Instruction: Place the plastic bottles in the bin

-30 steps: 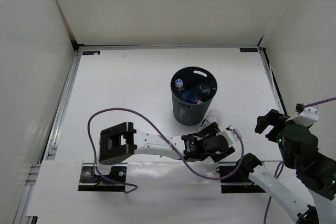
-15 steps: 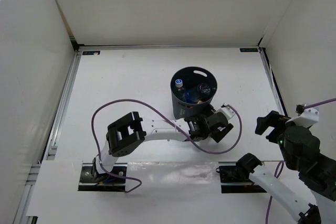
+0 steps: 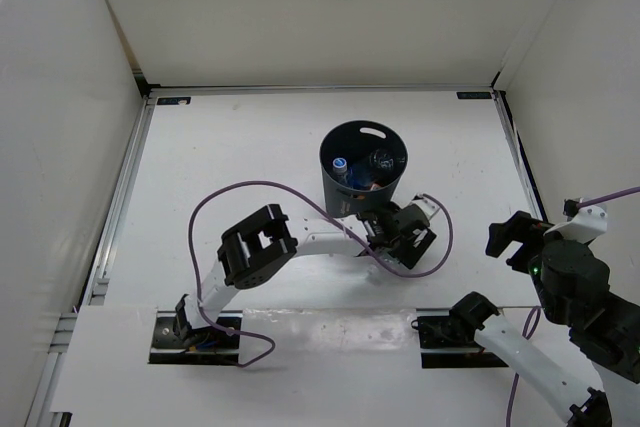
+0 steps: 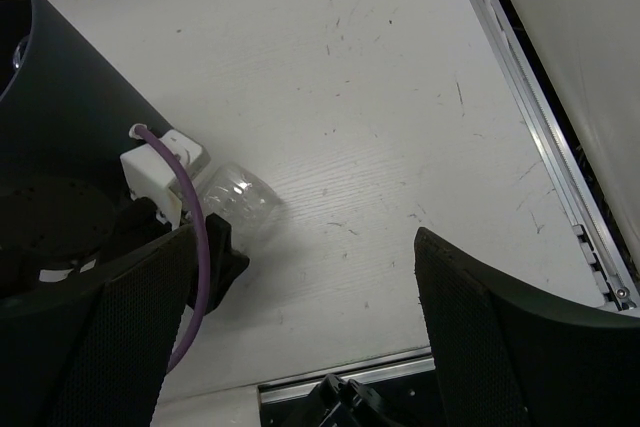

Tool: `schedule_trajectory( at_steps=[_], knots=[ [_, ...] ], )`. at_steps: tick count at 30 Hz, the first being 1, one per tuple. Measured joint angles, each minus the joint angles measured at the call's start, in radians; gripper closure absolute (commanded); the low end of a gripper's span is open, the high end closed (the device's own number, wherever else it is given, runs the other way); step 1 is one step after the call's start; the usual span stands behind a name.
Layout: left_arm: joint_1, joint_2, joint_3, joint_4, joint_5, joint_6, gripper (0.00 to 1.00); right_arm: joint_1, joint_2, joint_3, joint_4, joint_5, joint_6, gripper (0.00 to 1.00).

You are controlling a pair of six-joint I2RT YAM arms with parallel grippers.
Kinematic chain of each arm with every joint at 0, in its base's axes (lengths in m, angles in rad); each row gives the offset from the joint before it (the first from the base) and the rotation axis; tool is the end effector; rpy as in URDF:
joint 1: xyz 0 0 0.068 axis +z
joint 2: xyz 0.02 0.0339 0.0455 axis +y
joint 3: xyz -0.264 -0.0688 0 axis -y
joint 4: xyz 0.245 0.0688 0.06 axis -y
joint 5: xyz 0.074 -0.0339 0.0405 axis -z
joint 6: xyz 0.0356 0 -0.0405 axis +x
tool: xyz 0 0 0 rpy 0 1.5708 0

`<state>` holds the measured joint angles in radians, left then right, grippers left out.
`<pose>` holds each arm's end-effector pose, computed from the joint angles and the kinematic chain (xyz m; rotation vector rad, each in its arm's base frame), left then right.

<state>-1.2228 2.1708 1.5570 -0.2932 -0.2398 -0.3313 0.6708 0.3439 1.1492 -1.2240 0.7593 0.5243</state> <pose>0.1685 -0.4397 0.1538 0.9760 2.2814 -0.3862 0.0067 -0.0259 0.3802 0.3355 1.8403 0.0644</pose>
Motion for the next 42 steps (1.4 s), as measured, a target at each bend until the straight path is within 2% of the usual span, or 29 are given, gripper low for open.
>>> schedule_trajectory(
  at_steps=[7, 12, 18, 22, 24, 28, 33, 37, 42],
  knots=[
    [-0.001, -0.019, -0.004, -0.022, 0.019, -0.018, 0.29, 0.0, 0.0, 0.0, 0.0, 0.001, 0.0, 0.1],
    [-0.037, -0.13, -0.003, -0.059, -0.013, 0.022, 0.32, 0.0, -0.005, 0.0, -0.001, 0.002, 0.002, 0.1],
    [-0.121, -0.373, 0.08, -0.077, -0.076, 0.102, 0.32, -0.003, -0.005, 0.0, -0.001, 0.002, 0.004, 0.1],
    [-0.133, -0.535, 0.152, -0.061, -0.118, 0.153, 0.32, -0.003, -0.005, 0.0, -0.001, 0.002, 0.004, 0.1],
    [-0.126, -0.613, 0.158, -0.027, -0.164, 0.202, 0.23, -0.003, -0.005, 0.0, -0.001, 0.001, 0.004, 0.1],
    [-0.082, -0.713, 0.183, 0.032, -0.235, 0.298, 0.24, -0.003, -0.005, 0.0, -0.001, 0.001, 0.004, 0.1],
    [0.075, -0.715, 0.209, 0.119, -0.231, 0.324, 0.25, -0.003, -0.005, 0.0, -0.001, 0.001, 0.004, 0.1],
    [0.185, -0.707, 0.09, 0.284, -0.209, 0.303, 0.22, -0.002, -0.005, 0.0, -0.001, 0.001, 0.004, 0.1],
    [0.195, -0.624, -0.069, 0.581, -0.205, 0.303, 0.19, 0.007, -0.005, 0.0, -0.001, 0.001, 0.004, 0.1]
  ],
)
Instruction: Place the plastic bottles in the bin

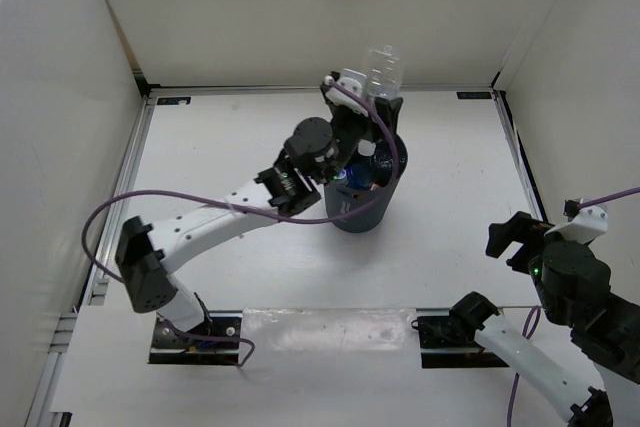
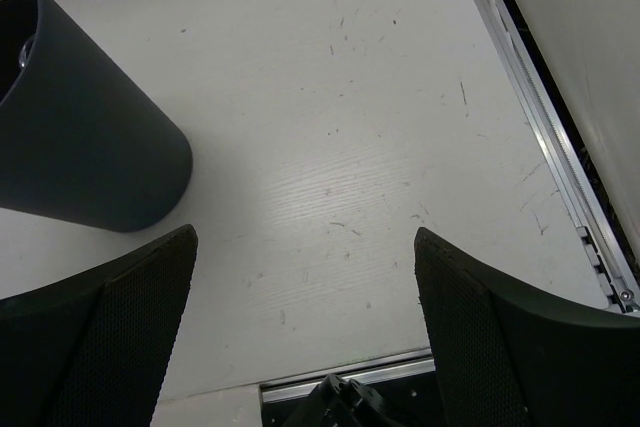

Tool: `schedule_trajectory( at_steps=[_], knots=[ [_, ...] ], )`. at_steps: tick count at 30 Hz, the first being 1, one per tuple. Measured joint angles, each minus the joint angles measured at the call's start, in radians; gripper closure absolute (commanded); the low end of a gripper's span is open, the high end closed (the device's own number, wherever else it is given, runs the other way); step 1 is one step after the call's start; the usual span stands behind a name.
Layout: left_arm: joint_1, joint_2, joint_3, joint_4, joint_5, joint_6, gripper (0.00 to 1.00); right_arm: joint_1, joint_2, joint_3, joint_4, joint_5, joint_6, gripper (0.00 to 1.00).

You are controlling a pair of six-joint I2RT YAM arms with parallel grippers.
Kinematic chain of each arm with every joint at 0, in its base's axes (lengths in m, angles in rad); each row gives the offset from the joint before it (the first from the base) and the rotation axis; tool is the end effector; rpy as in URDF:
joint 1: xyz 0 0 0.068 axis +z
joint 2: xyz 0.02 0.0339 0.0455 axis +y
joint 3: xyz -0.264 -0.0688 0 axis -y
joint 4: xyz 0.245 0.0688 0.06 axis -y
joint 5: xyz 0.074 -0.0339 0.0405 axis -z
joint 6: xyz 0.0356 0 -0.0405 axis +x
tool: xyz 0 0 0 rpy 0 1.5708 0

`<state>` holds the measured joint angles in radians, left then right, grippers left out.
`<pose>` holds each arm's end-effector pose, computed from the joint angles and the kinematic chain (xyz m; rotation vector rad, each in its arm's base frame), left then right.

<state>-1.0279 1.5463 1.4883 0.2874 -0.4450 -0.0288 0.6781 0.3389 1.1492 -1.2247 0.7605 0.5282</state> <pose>0.2017 -0.3046 0.4473 0.3054 1.3546 -0.5876 0.0059 -0.0268 0.3799 0.3347 1.8372 0.0741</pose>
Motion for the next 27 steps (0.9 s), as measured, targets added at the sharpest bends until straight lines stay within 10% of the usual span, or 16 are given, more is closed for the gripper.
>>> schedule_trajectory(
  at_steps=[14, 27],
  knots=[
    [-0.002, 0.195, -0.107, 0.306, -0.03, 0.007, 0.0, 0.04, -0.033, 0.0, -0.005, 0.014, 0.015, 0.1],
    [-0.039, -0.083, -0.127, 0.119, -0.078, 0.138, 0.0, 0.045, -0.034, 0.0, -0.005, 0.019, 0.014, 0.1]
  ],
)
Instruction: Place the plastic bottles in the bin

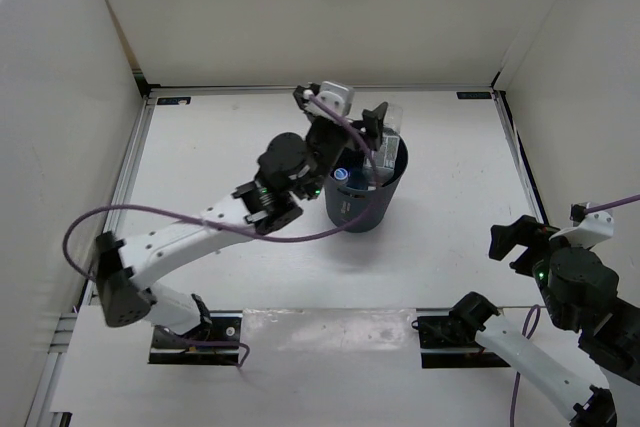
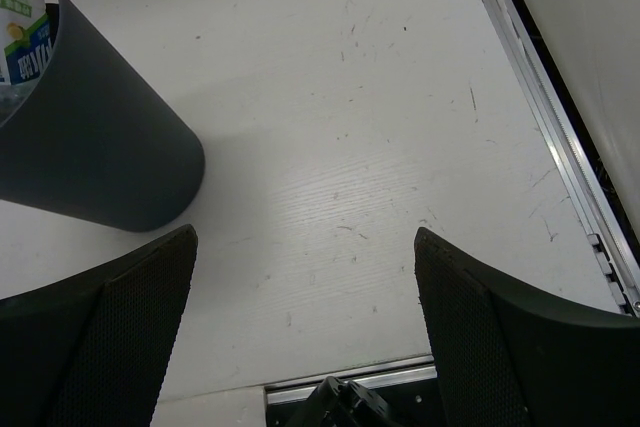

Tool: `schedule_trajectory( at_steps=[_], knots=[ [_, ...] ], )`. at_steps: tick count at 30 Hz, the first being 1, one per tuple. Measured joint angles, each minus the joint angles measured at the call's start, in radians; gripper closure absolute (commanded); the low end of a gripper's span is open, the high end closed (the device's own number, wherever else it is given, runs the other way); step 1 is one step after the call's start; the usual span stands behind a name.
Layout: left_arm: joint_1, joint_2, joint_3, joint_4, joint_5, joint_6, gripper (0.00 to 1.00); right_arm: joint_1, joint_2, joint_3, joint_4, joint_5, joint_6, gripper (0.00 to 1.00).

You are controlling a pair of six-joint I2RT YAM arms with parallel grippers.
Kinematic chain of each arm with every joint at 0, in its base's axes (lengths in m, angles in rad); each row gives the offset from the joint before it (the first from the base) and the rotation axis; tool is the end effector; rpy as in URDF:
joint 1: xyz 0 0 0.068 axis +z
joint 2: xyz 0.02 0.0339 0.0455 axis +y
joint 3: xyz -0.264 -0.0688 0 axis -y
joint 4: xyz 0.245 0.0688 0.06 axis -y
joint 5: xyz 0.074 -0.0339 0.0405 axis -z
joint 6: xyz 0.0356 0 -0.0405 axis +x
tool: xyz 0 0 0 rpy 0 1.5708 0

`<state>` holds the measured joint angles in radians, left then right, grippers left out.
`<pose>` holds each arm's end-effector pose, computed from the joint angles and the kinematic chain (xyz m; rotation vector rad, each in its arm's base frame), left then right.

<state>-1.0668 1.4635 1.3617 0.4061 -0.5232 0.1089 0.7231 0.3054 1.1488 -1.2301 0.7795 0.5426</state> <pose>0.1805 -0.2905 0.4422 0.3123 1.2866 -0.4853 0.0003 -0.0331 0.3783 0.3288 1.8144 0.1183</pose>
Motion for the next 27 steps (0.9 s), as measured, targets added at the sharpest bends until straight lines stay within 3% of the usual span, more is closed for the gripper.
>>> schedule_trajectory(
  at_steps=[7, 12, 16, 21, 27],
  knots=[
    [-0.035, -0.32, 0.014, -0.467, -0.112, -0.005, 0.0, -0.003, 0.0, 0.0, 0.0, 0.0, 0.0, 0.1],
    [-0.034, -0.476, 0.034, -0.897, -0.269, -0.147, 0.0, 0.001, 0.003, 0.0, 0.0, 0.001, 0.0, 0.1],
    [-0.034, -0.606, -0.051, -1.187, -0.444, -0.306, 0.0, 0.048, 0.005, 0.0, -0.001, 0.004, 0.001, 0.1],
    [-0.032, -0.795, -0.207, -1.403, -0.609, -0.489, 0.0, 0.069, 0.063, 0.0, -0.001, -0.002, -0.002, 0.1],
    [-0.032, -0.915, -0.32, -1.481, -0.702, -0.566, 0.0, 0.075, 0.148, 0.0, 0.0, -0.026, -0.023, 0.1]
  ],
)
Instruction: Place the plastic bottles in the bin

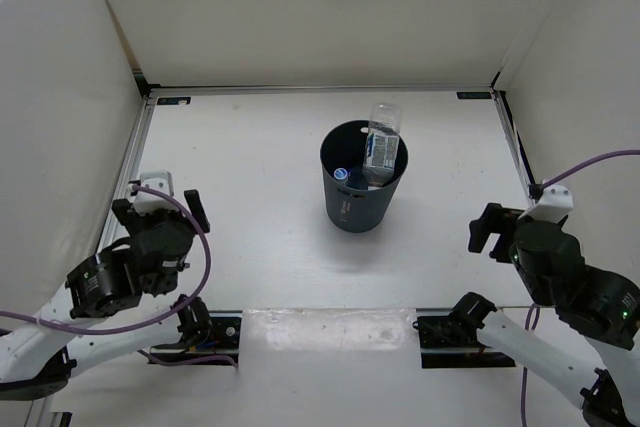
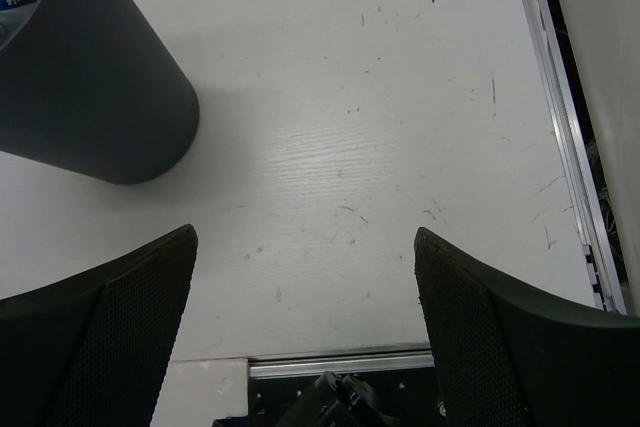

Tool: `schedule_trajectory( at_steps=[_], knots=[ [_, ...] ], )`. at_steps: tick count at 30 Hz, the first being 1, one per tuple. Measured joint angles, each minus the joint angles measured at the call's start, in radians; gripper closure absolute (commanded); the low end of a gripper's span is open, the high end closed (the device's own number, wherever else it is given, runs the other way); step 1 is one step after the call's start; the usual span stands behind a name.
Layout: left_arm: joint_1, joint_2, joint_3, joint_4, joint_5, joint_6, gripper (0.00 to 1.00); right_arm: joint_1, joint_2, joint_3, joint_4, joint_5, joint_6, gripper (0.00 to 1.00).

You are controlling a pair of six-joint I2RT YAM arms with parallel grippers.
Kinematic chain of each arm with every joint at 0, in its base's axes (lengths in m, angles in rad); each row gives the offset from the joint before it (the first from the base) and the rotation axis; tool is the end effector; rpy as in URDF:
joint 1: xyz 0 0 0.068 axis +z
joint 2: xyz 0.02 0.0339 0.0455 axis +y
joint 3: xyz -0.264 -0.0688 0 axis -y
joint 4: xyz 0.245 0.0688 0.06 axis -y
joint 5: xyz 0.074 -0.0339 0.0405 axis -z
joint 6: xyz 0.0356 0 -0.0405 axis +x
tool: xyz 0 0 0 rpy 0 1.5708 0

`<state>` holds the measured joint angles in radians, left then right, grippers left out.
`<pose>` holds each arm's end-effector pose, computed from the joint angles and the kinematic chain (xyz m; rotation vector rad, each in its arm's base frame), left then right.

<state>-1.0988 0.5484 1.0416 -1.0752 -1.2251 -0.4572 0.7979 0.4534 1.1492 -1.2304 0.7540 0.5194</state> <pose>0.0544 -0.0329 0.3727 -0.0728 1.7610 0.2015 0.0302 -0.0039 0.3813 0.1613 1.9453 0.0681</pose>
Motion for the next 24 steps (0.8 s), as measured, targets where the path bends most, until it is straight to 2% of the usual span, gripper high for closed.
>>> schedule_trajectory(
  at_steps=[7, 18, 24],
  knots=[
    [0.0, -0.057, -0.044, 0.002, -0.026, -0.035, 0.0, -0.002, 0.028, 0.046, -0.012, -0.027, -0.003, 0.1],
    [-0.018, -0.422, -0.161, 0.065, -0.129, -0.064, 0.0, -0.008, 0.076, 0.112, -0.06, -0.084, 0.016, 0.1],
    [-0.063, -0.412, -0.168, 0.064, -0.171, -0.065, 0.0, -0.015, 0.107, 0.134, -0.086, -0.084, 0.023, 0.1]
  ],
)
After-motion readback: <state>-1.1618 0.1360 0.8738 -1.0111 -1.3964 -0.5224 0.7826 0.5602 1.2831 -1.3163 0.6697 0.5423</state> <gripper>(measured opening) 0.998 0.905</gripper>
